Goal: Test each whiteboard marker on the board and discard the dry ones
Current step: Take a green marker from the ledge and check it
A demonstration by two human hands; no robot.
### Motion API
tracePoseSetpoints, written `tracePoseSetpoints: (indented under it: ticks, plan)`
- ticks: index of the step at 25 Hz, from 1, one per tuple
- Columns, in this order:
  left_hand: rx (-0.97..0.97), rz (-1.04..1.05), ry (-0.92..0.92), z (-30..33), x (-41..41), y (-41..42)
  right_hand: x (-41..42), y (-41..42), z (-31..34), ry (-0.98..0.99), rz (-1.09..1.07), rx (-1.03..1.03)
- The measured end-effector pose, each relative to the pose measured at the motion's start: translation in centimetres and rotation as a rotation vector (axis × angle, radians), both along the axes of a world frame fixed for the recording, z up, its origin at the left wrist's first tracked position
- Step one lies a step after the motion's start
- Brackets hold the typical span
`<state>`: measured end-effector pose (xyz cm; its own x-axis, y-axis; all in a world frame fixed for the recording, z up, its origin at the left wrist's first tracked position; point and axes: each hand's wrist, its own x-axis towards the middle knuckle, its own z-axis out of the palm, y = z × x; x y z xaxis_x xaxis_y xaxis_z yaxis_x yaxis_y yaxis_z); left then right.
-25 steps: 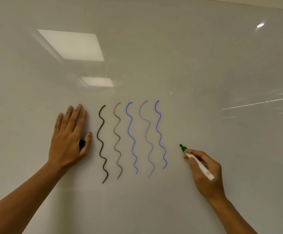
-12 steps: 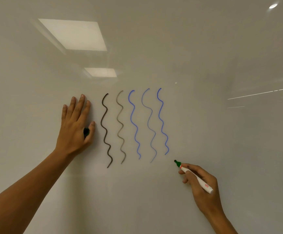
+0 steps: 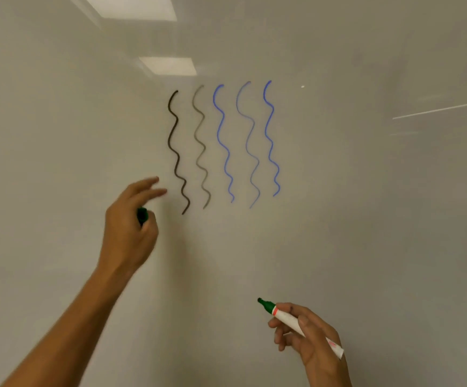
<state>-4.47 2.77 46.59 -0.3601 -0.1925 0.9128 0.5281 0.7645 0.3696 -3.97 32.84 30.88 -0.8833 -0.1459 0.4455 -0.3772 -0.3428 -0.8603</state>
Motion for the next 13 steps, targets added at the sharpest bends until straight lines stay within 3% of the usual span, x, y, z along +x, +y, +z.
tracePoseSetpoints:
  ticks: [3, 7, 13]
  plan:
    - [0.073, -0.096, -0.103, -7.3, 1.2, 2.6, 1.5, -0.2, -2.8, -0.066, 0.106, 0.015]
    - [0.148, -0.16, -0.389, -16.7, 1.8, 6.4, 3.3, -0.4, -5.3, -0.154, 0.12, -0.001]
    - [0.118, -0.253, -0.796, -24.7, 3.4, 11.5, 6.8, 0.2, -8.5, -0.286, 0.031, 0.081]
